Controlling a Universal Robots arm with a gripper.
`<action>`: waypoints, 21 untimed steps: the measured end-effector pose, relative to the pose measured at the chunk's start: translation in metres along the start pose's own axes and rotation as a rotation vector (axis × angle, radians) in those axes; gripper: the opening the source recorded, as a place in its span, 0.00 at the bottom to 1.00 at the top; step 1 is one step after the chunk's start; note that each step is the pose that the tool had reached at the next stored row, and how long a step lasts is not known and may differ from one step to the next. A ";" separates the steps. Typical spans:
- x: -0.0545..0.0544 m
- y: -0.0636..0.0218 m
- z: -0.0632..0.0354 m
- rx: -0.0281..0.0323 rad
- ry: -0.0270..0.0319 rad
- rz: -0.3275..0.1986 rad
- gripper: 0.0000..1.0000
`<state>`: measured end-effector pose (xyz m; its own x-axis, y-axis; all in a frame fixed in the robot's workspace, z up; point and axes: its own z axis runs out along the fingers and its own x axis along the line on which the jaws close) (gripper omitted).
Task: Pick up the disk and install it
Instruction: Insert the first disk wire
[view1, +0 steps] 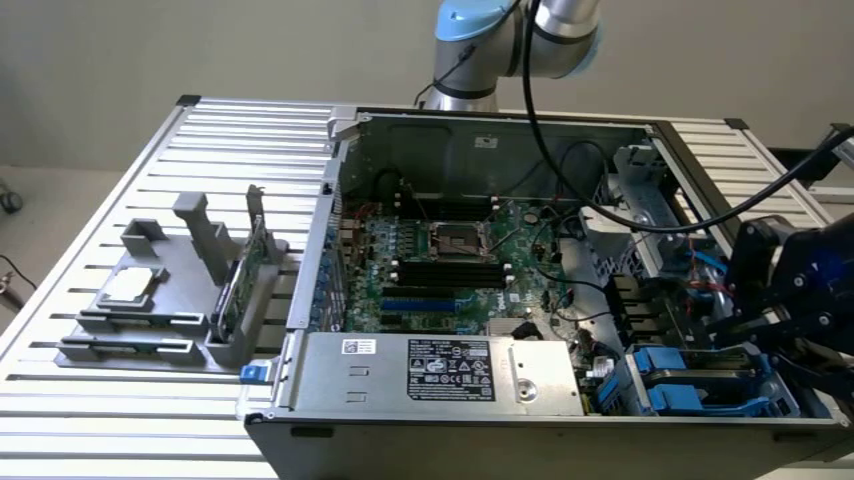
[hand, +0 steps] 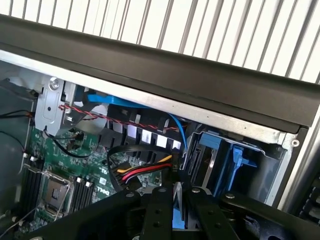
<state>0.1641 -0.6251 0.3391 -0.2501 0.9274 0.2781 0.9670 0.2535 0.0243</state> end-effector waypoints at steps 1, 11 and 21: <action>0.000 -0.0001 0.0000 0.0007 -0.0051 0.002 0.17; 0.000 -0.0002 -0.0002 0.0006 -0.0252 0.041 0.17; 0.000 -0.0004 -0.0013 -0.0005 -0.0288 0.093 0.17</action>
<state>0.1637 -0.6254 0.3404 -0.1607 0.9544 0.2514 0.9861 0.1660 0.0002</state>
